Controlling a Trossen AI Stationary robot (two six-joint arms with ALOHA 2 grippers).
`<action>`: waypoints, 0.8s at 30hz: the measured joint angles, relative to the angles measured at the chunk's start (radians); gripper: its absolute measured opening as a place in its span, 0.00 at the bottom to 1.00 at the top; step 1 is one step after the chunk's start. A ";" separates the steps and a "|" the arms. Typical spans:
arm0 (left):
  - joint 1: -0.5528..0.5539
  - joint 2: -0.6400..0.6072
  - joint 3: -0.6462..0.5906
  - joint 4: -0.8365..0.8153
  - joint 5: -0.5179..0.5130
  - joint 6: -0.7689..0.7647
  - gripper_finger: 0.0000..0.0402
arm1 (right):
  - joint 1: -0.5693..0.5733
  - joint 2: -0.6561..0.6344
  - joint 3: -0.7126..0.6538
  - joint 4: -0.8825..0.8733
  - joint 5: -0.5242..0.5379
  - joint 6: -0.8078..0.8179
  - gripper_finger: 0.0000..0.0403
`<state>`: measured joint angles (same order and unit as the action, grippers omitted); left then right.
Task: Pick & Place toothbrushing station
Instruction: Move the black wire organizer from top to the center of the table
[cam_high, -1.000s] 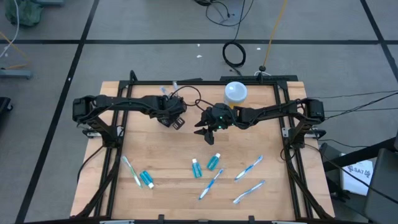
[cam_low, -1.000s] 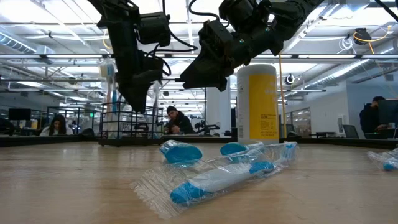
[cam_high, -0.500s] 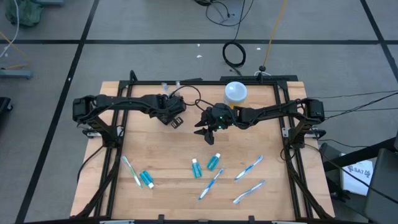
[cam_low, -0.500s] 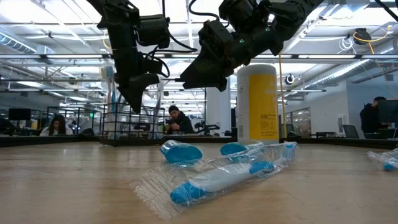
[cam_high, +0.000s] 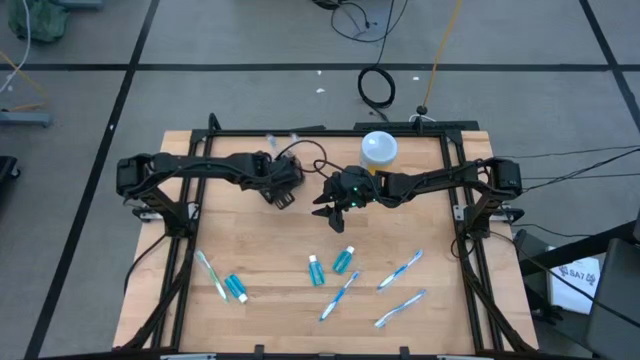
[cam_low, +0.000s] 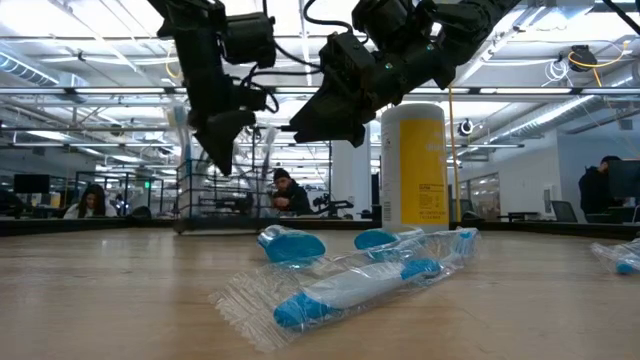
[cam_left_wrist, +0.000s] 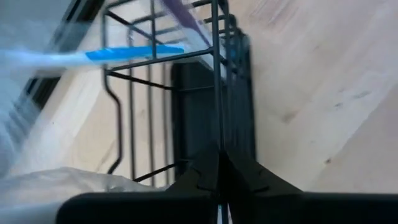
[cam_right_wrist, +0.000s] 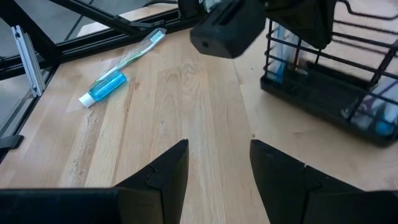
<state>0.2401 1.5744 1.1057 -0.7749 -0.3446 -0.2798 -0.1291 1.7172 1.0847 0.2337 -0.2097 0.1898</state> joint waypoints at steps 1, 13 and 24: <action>-0.006 -0.001 0.006 0.000 0.002 0.001 0.01 | 0.000 0.000 0.000 0.000 0.000 0.000 0.41; -0.218 -0.002 0.045 -0.020 0.009 0.062 0.02 | -0.021 -0.114 0.002 -0.338 0.005 0.008 0.41; -0.412 -0.004 0.033 -0.025 -0.004 0.022 0.01 | 0.031 -0.222 -0.054 -0.437 0.236 0.036 0.41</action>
<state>-0.1722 1.5708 1.1387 -0.8001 -0.3484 -0.2573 -0.0977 1.4953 1.0308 -0.2038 0.0261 0.2261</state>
